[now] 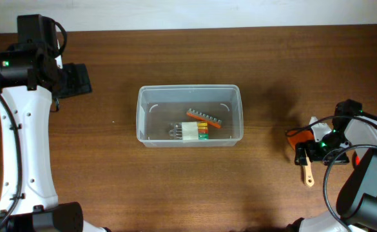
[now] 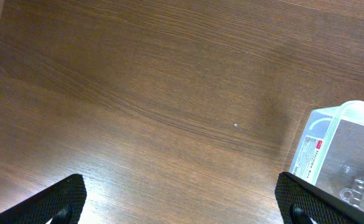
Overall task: Pack container
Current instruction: 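Lower the right gripper over the scraper's wooden handle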
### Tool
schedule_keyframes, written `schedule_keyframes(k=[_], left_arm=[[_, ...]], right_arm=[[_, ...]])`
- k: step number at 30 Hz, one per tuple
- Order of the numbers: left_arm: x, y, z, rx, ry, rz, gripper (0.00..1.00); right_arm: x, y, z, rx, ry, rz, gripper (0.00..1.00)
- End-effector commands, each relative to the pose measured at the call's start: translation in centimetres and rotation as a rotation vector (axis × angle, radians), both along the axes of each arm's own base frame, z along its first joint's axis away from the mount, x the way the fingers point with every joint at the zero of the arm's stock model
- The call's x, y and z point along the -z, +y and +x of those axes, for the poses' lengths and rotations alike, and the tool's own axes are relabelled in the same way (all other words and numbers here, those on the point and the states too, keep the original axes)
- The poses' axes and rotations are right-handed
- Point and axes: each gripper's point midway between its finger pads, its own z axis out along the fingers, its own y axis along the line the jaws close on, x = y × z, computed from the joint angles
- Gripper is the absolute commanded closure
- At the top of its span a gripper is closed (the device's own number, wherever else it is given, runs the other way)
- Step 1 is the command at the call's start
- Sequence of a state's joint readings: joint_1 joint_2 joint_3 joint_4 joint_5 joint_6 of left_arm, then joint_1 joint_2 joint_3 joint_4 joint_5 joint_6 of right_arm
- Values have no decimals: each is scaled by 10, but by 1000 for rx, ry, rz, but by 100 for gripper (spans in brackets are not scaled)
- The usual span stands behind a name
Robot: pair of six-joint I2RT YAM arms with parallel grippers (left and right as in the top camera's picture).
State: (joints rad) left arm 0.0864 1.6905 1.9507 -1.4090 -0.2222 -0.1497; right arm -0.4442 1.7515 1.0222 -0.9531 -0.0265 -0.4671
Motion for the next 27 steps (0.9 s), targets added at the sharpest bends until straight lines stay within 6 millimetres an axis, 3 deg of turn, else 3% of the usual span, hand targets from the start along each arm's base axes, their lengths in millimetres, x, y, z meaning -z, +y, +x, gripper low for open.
schedule_keyframes(k=[1, 27], left_arm=[[-10, 2, -1, 0, -27, 14, 1], [-10, 2, -1, 0, -26, 14, 1]], right_arm=[[5, 1, -2, 5, 10, -6, 1], [16, 0, -14, -19, 39, -29, 1]])
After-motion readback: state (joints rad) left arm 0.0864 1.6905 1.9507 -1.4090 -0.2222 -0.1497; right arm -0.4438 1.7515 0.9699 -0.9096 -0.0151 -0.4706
